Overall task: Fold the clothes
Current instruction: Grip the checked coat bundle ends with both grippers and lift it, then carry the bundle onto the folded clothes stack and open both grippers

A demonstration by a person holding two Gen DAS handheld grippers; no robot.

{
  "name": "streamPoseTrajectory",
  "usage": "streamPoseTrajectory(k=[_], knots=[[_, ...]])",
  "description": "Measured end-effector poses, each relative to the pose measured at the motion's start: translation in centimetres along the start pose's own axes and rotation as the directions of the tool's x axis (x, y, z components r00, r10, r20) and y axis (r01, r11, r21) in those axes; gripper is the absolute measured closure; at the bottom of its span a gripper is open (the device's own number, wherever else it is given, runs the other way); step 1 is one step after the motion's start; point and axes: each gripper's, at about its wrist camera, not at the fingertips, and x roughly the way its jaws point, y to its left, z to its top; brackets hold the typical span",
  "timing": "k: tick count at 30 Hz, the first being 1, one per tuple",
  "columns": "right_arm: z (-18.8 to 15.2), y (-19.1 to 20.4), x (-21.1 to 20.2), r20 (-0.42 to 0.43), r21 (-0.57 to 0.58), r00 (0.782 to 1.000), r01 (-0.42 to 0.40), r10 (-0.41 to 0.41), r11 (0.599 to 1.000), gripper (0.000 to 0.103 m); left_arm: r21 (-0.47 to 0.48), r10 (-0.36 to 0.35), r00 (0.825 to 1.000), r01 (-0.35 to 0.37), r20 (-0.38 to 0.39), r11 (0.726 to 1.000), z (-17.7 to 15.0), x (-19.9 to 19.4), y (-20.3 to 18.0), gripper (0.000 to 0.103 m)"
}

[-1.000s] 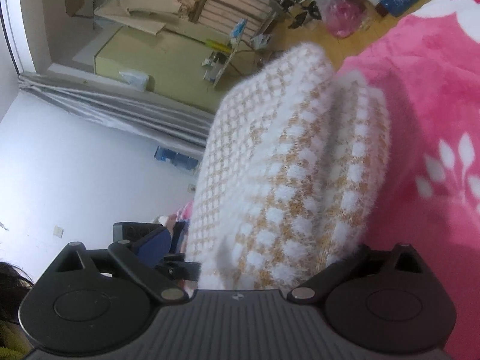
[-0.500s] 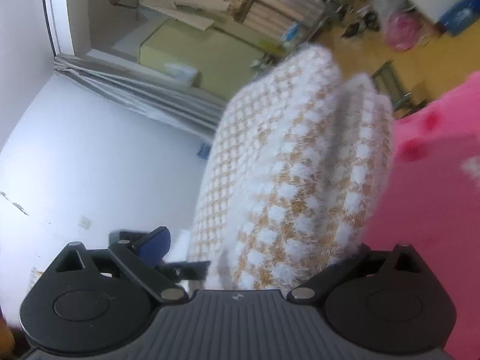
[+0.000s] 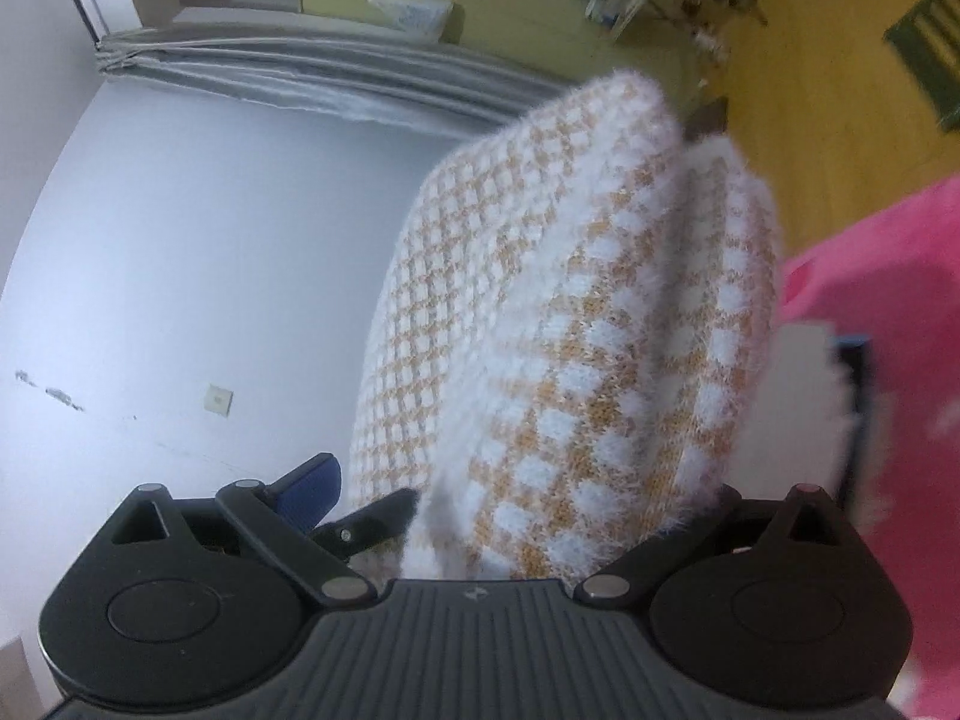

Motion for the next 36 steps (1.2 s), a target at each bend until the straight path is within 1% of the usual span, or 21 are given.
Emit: streamPoseTrajectory(k=[1, 2, 4, 6, 8, 9, 10, 11, 14, 16, 18, 22, 23, 24, 26, 27, 30, 32, 33, 34, 36], knots=[[-0.5, 0.0, 1.9, 0.003, 0.016, 1.0, -0.009, 0.009, 1.0, 0.001, 0.014, 0.004, 1.0, -0.003, -0.021, 1.0, 0.5, -0.5, 1.6, 0.015], [-1.1, -1.1, 3.5, 0.003, 0.049, 1.0, -0.022, 0.022, 0.999, 0.001, 0.017, 0.006, 0.999, -0.005, -0.039, 1.0, 0.8, 0.5, 3.2, 0.015], [-2.1, -3.9, 6.6, -0.001, 0.113, 0.999, -0.037, 0.038, 0.993, 0.001, 0.022, 0.011, 0.997, -0.009, -0.074, 1.0, 1.4, 2.4, 6.4, 0.016], [-3.6, -8.1, 9.5, 0.005, 0.183, 1.0, -0.011, 0.01, 0.983, 0.002, 0.023, 0.04, 0.994, -0.038, -0.1, 0.999, 0.4, 5.7, 9.6, 0.017], [-5.0, -12.3, 12.1, -0.006, 0.242, 0.999, 0.05, -0.05, 0.969, 0.003, 0.0, 0.088, 0.984, -0.089, -0.154, 0.996, -0.7, 8.6, 13.7, 0.017], [-5.7, -13.9, 13.0, -0.015, 0.26, 0.997, 0.077, -0.075, 0.963, 0.007, -0.028, 0.119, 0.974, -0.126, -0.193, 0.992, -1.4, 10.5, 15.2, 0.013], [-6.4, -15.1, 13.8, -0.022, 0.27, 0.995, 0.097, -0.094, 0.958, 0.007, -0.081, 0.114, 0.973, -0.132, -0.203, 0.988, -2.0, 11.8, 16.4, 0.012], [-6.5, -14.9, 13.9, -0.014, 0.239, 0.997, 0.082, -0.081, 0.968, 0.007, -0.122, 0.081, 0.981, -0.104, -0.175, 0.987, -2.2, 11.9, 17.3, 0.012], [-5.9, -11.7, 14.2, -0.033, 0.124, 0.998, 0.051, -0.047, 0.991, 0.006, -0.168, 0.002, 0.992, -0.023, -0.127, 0.986, -1.4, 10.1, 17.6, 0.015], [-5.4, -10.0, 13.9, -0.038, 0.101, 0.999, 0.042, -0.038, 0.994, 0.006, -0.113, 0.011, 0.988, -0.029, -0.154, 0.993, -0.8, 10.0, 16.3, 0.015], [-6.2, -9.1, 13.1, -0.022, 0.083, 0.999, 0.041, -0.039, 0.996, 0.006, -0.068, -0.004, 0.986, -0.007, -0.164, 0.998, -0.4, 10.4, 15.4, 0.015], [-9.1, -10.5, 13.2, -0.018, -0.023, 0.994, 0.109, -0.109, 0.994, 0.009, -0.016, -0.01, 0.987, 0.008, -0.157, 1.0, -0.2, 12.4, 15.8, 0.012], [-9.3, -11.1, 13.2, -0.02, -0.041, 0.992, 0.121, -0.122, 0.992, 0.014, -0.028, -0.011, 0.987, 0.007, -0.157, 1.0, 0.2, 12.8, 16.6, 0.012], [-9.4, -11.2, 12.9, -0.017, -0.06, 0.993, 0.118, -0.119, 0.991, 0.015, -0.037, -0.013, 0.988, 0.007, -0.156, 0.999, 0.4, 12.9, 17.8, 0.013], [-9.3, -10.7, 11.6, -0.029, -0.071, 0.995, 0.088, -0.091, 0.994, 0.01, -0.014, 0.012, 0.989, -0.015, -0.148, 1.0, 1.0, 12.4, 18.4, 0.013], [-9.3, -10.9, 10.7, -0.032, -0.074, 0.996, 0.077, -0.08, 0.994, 0.008, 0.023, 0.043, 0.991, -0.04, -0.129, 0.999, 1.3, 11.3, 18.2, 0.013], [-9.1, -10.7, 8.1, -0.033, -0.107, 0.997, 0.062, -0.066, 0.992, 0.007, 0.122, 0.113, 0.993, -0.109, -0.03, 0.987, 1.6, 7.4, 16.9, 0.012], [-9.4, -10.5, 5.7, 0.01, -0.151, 0.996, 0.088, -0.088, 0.985, 0.007, 0.136, 0.135, 0.99, -0.14, 0.044, 0.981, 1.5, 5.1, 15.8, 0.011], [-9.3, -10.1, 4.4, 0.056, -0.194, 0.993, 0.117, -0.108, 0.974, 0.007, 0.131, 0.14, 0.987, -0.149, 0.074, 0.98, 1.3, 4.2, 15.3, 0.011], [-9.0, -9.4, 3.1, 0.121, -0.249, 0.984, 0.156, -0.129, 0.956, 0.007, 0.143, 0.146, 0.984, -0.16, 0.1, 0.977, 0.4, 3.5, 14.3, 0.011], [-8.6, -8.4, 0.6, 0.252, -0.358, 0.956, 0.234, -0.148, 0.904, 0.012, 0.167, 0.158, 0.976, -0.182, 0.151, 0.969, -1.3, 2.2, 12.2, 0.011]])
